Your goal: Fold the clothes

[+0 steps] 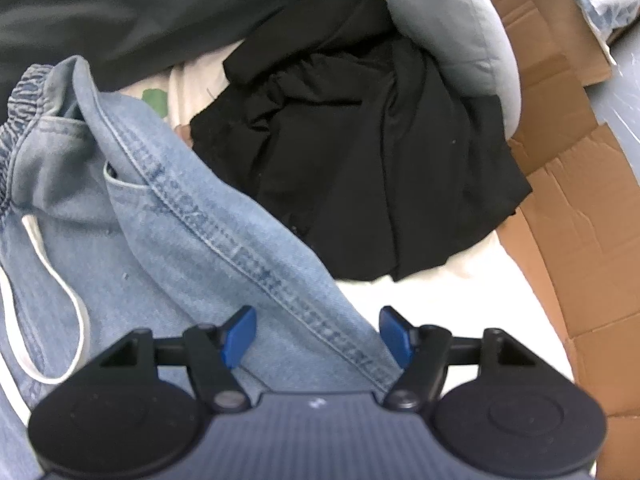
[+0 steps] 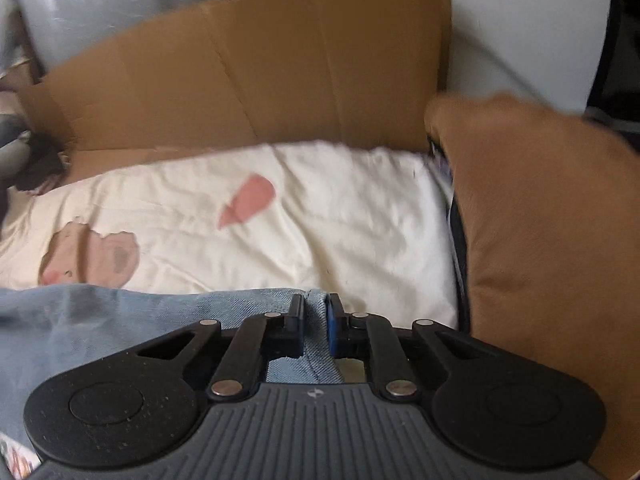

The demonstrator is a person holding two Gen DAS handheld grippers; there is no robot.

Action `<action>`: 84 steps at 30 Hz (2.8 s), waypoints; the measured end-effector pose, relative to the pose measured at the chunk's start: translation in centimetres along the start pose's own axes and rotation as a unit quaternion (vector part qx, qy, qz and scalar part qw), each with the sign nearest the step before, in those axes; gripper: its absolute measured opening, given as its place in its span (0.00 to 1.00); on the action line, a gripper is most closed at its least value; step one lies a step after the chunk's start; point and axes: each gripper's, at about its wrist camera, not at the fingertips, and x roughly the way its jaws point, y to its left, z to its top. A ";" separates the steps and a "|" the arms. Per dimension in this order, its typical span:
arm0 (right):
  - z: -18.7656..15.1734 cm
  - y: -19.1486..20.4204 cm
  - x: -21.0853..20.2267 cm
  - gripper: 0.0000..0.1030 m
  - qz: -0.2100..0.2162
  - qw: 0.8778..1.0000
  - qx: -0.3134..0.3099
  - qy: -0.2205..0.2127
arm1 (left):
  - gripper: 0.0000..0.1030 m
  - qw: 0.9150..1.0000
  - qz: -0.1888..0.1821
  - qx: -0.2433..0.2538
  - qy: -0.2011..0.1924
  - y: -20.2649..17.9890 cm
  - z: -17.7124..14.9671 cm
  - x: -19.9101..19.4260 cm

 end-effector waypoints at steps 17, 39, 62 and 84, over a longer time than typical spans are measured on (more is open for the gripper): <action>0.0 0.1 -0.2 0.08 -0.015 0.999 -0.031 -0.034 | 0.48 0.999 -0.005 -0.031 0.040 -0.9 1.7 3.7; 4.3 0.3 2.9 0.09 -0.021 0.995 -0.063 -0.076 | 0.22 0.995 -0.063 -0.078 0.002 -1.9 2.2 2.0; 5.5 -0.9 8.6 0.41 -0.035 0.999 0.030 -0.001 | 0.60 0.994 -0.100 -0.033 0.026 -9.9 -6.2 1.6; 5.5 -1.6 11.7 0.42 -0.017 0.996 0.001 0.084 | 0.63 0.994 -0.078 -0.030 0.068 -15.6 -12.5 4.2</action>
